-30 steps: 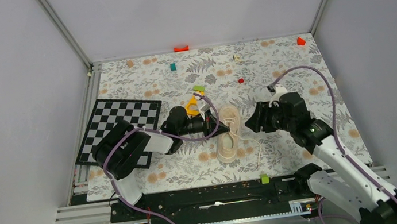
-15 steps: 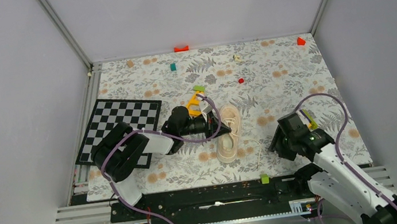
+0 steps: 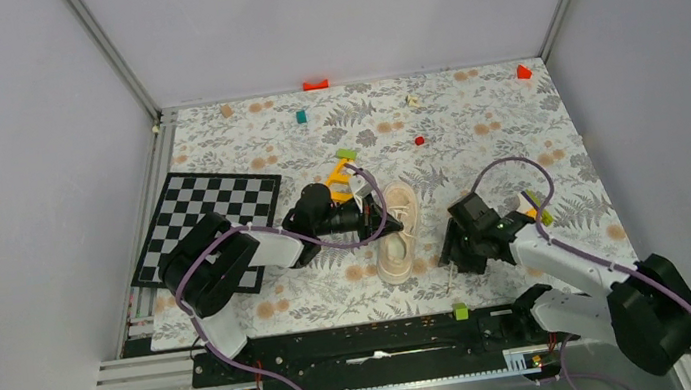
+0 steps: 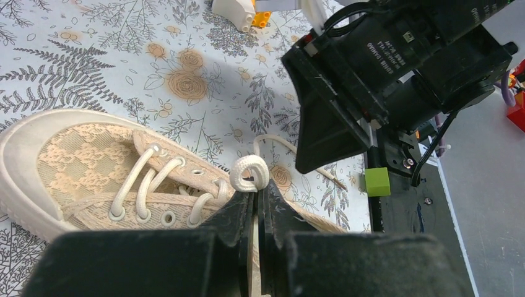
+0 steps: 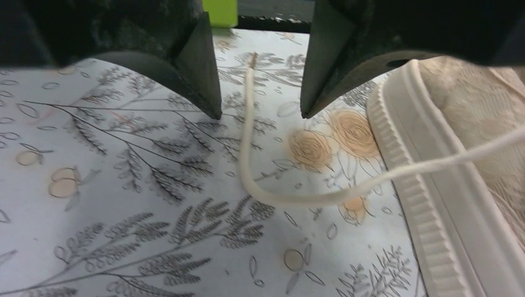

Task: Tie the shoes
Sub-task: Wrap the shoelace around the shoelace.

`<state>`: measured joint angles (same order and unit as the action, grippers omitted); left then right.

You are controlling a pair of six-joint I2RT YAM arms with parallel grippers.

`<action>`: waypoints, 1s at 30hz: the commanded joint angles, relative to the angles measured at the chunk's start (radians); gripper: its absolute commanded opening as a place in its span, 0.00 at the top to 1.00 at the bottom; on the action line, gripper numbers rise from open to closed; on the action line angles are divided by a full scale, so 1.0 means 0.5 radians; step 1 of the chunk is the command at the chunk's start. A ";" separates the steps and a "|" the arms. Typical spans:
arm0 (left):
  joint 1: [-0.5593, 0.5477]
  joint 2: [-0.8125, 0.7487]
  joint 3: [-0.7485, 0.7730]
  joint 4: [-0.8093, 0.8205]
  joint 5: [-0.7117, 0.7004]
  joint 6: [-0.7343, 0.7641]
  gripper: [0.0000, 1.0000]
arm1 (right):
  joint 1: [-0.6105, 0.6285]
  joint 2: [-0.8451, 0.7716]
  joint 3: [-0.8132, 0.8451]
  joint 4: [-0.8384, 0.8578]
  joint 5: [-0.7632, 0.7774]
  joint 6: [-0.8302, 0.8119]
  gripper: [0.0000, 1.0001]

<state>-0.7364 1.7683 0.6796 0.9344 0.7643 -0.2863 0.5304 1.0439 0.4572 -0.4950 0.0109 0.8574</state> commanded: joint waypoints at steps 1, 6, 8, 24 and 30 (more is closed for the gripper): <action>-0.013 -0.074 0.070 0.063 0.069 0.043 1.00 | 0.046 0.245 0.009 0.134 0.150 0.098 0.49; -0.009 -0.068 0.108 0.021 0.270 0.092 1.00 | 0.046 0.288 0.012 0.101 0.326 0.132 1.00; -0.005 -0.054 0.133 0.022 0.324 0.081 1.00 | 0.047 0.229 0.049 0.054 0.376 0.094 1.00; -0.008 -0.106 0.151 -0.189 0.379 0.245 1.00 | 0.035 0.381 1.113 0.070 0.120 -0.460 1.00; -0.007 -0.102 0.183 -0.268 0.369 0.275 1.00 | 0.040 0.564 1.312 0.153 -0.256 -0.472 1.00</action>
<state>-0.7361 1.7554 0.7273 0.8005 0.9108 -0.1829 0.5476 1.3201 1.0782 -0.4473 0.0219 0.6521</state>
